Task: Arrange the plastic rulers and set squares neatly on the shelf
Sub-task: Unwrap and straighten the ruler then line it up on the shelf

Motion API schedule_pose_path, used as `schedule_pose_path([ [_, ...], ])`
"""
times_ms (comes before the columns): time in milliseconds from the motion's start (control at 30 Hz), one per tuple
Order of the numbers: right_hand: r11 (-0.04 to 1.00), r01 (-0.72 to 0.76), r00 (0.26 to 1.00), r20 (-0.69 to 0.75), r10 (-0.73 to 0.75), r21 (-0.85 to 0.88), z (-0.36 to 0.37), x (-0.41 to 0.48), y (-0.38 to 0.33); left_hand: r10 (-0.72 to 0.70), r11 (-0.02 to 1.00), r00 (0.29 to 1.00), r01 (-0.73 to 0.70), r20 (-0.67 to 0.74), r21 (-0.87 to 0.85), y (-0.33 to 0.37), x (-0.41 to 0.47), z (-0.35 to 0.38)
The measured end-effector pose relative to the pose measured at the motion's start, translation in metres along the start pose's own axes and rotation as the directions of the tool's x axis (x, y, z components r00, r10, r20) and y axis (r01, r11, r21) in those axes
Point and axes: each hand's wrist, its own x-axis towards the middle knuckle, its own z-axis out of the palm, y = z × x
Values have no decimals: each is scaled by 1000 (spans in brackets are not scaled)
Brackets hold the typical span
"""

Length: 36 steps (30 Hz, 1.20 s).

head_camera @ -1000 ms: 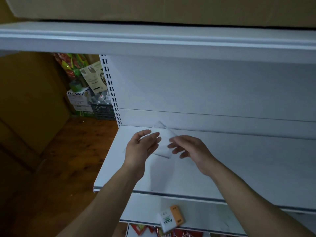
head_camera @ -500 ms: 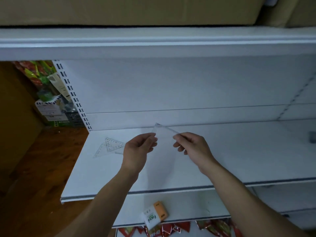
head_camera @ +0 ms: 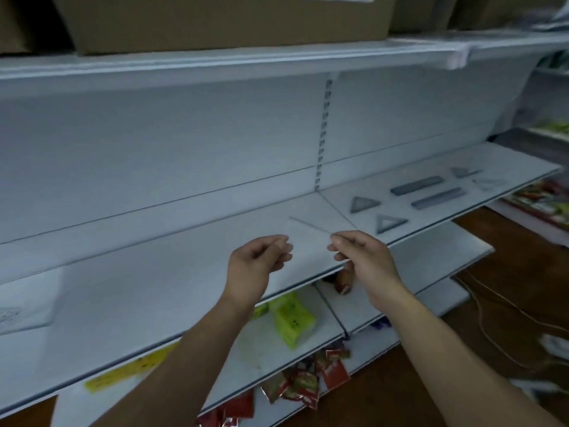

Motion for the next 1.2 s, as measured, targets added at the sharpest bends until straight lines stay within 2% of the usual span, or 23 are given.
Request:
schedule_pose_path([
  [100,999,1,996,-88,2,40,-72,0,0,-13,1000,996,13,87,-4,-11,-5,70],
  [267,1000,-1,980,-200,2,5,-167,0,8,-59,998,977,59,207,7,-23,-12,164],
  [433,1000,-6,951,-311,4,-7,-234,4,14,-95,994,938,71,332,83,-44,1,233],
  [667,999,-24,905,-425,11,-26,-319,38,26,-94,995,899,73,427,67,-75,30,333],
  [900,998,-54,894,-443,67,43,-406,131,40,-120,993,899,111,422,47,-104,102,444],
  [1200,993,-118,906,-405,120,31,-499,249,37,-142,990,909,137,393,40,-122,191,561],
])
